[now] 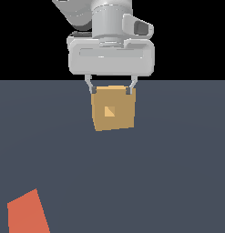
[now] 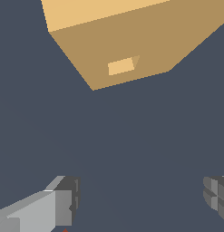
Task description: Insert the peg into the horizontal hole in a box.
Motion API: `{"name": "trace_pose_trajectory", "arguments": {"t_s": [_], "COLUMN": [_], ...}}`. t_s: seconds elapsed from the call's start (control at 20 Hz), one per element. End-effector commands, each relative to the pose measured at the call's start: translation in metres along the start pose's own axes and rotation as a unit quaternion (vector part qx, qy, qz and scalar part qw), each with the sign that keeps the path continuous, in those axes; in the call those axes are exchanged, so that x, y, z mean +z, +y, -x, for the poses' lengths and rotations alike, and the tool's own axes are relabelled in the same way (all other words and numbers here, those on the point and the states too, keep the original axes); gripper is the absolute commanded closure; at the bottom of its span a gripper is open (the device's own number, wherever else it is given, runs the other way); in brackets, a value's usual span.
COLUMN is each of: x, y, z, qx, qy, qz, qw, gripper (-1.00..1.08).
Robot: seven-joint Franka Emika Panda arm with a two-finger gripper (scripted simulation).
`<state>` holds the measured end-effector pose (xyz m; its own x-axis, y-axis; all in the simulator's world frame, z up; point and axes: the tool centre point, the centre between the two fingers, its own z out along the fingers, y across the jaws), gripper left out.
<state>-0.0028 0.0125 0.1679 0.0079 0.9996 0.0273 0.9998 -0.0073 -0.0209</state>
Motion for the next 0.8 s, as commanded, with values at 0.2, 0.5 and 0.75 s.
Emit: {"name": "trace_pose_trajectory", "arguments": {"t_s": [0.2, 0.5, 0.75], "x": [0.001, 0.006, 0.013], "y": [-0.001, -0.009, -0.018], "z": [0.002, 0.015, 0.033], "qx": [-0.003, -0.021, -0.048], "qy": [0.0, -0.001, -0.002], "qz": [0.0, 0.0, 0.001], "qw": [1.0, 0.9998, 0.9989], "gripper": [-0.92, -0.92, -0.92]}}
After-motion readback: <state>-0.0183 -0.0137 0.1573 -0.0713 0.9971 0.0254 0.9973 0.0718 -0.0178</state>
